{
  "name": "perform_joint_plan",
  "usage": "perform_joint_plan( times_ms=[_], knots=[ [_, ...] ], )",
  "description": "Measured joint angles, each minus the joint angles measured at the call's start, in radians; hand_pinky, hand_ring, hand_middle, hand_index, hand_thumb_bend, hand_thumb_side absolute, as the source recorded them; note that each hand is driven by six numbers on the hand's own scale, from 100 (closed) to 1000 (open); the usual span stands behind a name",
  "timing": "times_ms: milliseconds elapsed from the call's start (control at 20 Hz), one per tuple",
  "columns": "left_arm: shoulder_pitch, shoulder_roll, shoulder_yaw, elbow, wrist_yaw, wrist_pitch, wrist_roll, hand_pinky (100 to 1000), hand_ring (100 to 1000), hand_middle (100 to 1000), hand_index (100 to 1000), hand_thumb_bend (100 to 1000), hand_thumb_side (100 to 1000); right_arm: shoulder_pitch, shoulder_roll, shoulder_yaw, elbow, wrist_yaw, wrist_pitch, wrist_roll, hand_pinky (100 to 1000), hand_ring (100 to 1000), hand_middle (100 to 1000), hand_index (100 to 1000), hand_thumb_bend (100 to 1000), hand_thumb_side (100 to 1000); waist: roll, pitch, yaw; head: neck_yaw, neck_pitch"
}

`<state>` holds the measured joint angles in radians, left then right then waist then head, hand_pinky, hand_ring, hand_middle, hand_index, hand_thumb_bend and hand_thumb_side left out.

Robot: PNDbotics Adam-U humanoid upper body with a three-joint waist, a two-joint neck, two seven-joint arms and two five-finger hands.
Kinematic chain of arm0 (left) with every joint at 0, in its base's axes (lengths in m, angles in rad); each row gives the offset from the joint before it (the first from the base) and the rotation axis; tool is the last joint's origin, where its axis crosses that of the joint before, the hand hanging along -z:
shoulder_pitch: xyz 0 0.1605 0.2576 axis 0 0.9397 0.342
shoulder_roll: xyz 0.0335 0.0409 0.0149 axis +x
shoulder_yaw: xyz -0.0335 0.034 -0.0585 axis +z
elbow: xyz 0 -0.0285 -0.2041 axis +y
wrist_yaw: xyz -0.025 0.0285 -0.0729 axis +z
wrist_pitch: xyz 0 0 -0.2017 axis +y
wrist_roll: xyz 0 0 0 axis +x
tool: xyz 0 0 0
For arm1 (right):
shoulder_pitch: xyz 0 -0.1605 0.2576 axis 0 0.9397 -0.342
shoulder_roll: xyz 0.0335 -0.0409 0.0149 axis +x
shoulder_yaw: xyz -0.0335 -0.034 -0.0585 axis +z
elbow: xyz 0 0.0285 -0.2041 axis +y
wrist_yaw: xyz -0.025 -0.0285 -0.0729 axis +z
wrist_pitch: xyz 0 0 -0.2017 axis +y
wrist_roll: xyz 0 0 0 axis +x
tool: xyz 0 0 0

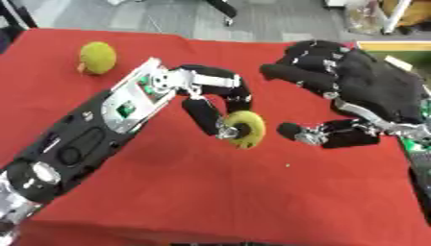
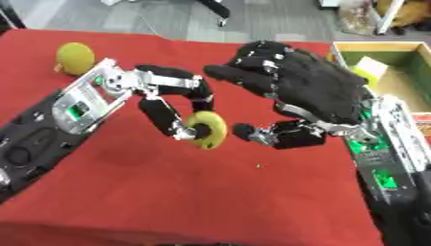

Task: Pick up the objects with one hand, pass them to the other hand, and then place them into the box on the other side of the table.

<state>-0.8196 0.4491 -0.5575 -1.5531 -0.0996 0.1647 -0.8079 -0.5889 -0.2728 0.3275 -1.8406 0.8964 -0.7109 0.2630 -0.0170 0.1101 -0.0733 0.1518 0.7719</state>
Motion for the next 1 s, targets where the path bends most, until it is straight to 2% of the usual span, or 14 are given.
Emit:
perform_joint_plan(
  times_ms=[450,500,750,1000],
  knots=[
    [-0.014,0.019,0.018,-0.106,0.147,0.124,0.013,700,514,459,523,100,220,0.0,-0.004,0.0,0.012,0.009,-0.006,0.003,827,760,736,994,359,174,0.0,0.0,0.004,0.0,0.0],
    [-0.016,0.023,0.02,-0.114,0.165,0.134,0.018,700,514,459,523,100,202,0.0,-0.004,0.001,0.013,0.01,-0.006,0.003,827,759,736,993,356,173,0.0,0.0,0.005,0.0,0.0],
    [-0.016,0.046,0.022,-0.135,0.236,0.171,0.047,701,513,458,521,100,203,-0.001,-0.004,0.0,0.013,0.009,-0.01,0.0,826,760,736,974,339,178,0.0,0.0,0.006,0.0,0.0],
    [-0.016,0.059,0.03,-0.147,0.258,0.185,0.066,702,513,458,521,100,202,-0.002,-0.004,-0.001,0.013,0.009,-0.01,0.001,826,760,736,960,328,185,0.0,0.0,0.006,0.001,0.0]
  ],
)
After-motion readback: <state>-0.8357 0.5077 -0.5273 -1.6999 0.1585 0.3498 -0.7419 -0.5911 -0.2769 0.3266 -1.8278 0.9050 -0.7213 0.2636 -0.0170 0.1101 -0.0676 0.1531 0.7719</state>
